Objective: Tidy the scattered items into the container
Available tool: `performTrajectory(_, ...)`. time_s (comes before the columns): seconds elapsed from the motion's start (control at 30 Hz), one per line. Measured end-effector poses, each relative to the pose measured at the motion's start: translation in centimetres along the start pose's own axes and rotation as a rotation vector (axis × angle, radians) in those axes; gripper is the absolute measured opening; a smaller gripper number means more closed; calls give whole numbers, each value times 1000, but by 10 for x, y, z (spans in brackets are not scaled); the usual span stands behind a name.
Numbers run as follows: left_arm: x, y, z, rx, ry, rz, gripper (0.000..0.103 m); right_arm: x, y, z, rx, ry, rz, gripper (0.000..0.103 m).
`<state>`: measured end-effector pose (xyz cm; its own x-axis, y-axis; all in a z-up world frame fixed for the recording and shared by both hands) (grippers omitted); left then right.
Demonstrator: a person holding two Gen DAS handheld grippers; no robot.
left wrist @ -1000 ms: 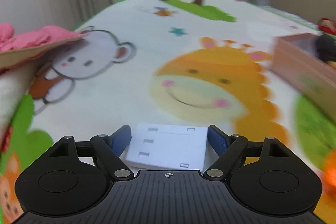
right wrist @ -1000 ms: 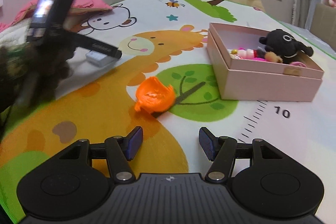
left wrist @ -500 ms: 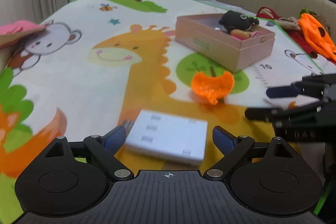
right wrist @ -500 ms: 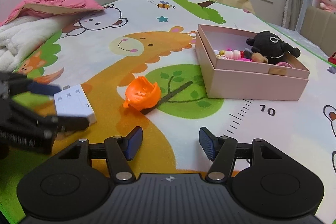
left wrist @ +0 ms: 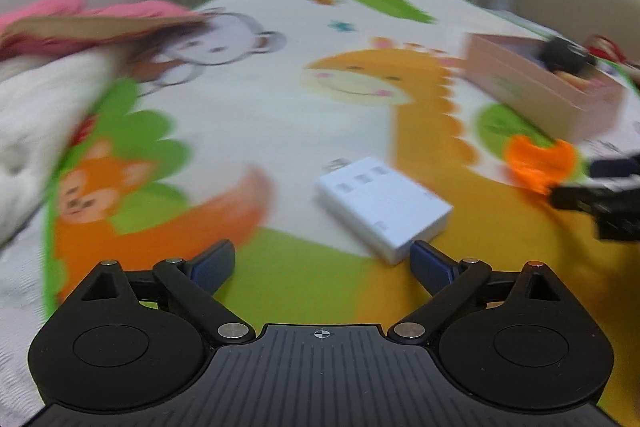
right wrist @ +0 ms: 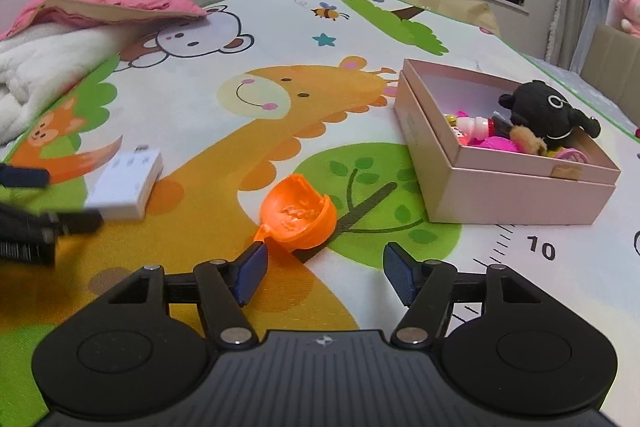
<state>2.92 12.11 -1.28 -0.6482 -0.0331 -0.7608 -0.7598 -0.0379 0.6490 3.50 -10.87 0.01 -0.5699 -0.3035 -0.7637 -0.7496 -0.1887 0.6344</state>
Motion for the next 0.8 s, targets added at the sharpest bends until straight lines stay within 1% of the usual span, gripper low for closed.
performTrajectory(0.1, -3, 0, 20, -46, 61, 0, 98, 0, 1, 4, 24, 29, -16, 70)
performTrajectory(0.17, -4, 2, 28, -50, 96, -1, 98, -2, 1, 6, 30, 40, -30, 70)
performTrajectory(0.27, -5, 4, 31, -20, 126, 4, 99, -7, 0, 13, 29, 80, -52, 70)
performTrajectory(0.33, -4, 4, 27, 0, 126, 5, 99, -11, -6, 20, 46, 132, -69, 70)
performTrajectory(0.4, -3, 5, 19, 28, 118, 5, 99, -15, -15, 24, 47, 151, -62, 70)
performTrajectory(0.43, -3, 6, 14, 43, 112, 3, 99, -16, -20, 24, 43, 146, -52, 67)
performTrajectory(0.47, -3, 7, 10, 57, 106, 1, 99, -16, -22, 23, 36, 135, -41, 61)
performTrajectory(0.5, -3, 8, 6, 71, 100, -1, 99, -17, -23, 22, 28, 122, -31, 49)
performTrajectory(0.63, -8, 3, -8, 92, 71, -4, 99, -12, -11, 16, 17, 92, -34, 49)
performTrajectory(0.8, -21, -13, -23, 115, 59, -15, 99, 5, 12, 16, -2, 94, -27, 49)
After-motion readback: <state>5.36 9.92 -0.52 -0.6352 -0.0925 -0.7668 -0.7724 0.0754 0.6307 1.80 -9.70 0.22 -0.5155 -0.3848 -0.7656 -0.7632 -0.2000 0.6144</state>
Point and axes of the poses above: each gripper's, at about its wrist camera, not at the fingertips, and y roughly against the way its jaws point, z to its left, x to its underside, the point moved 6 cm from there along -y, roughly the way its jaws point, and after that the axes turned 4 degrees about y, right-handed, at the moved point
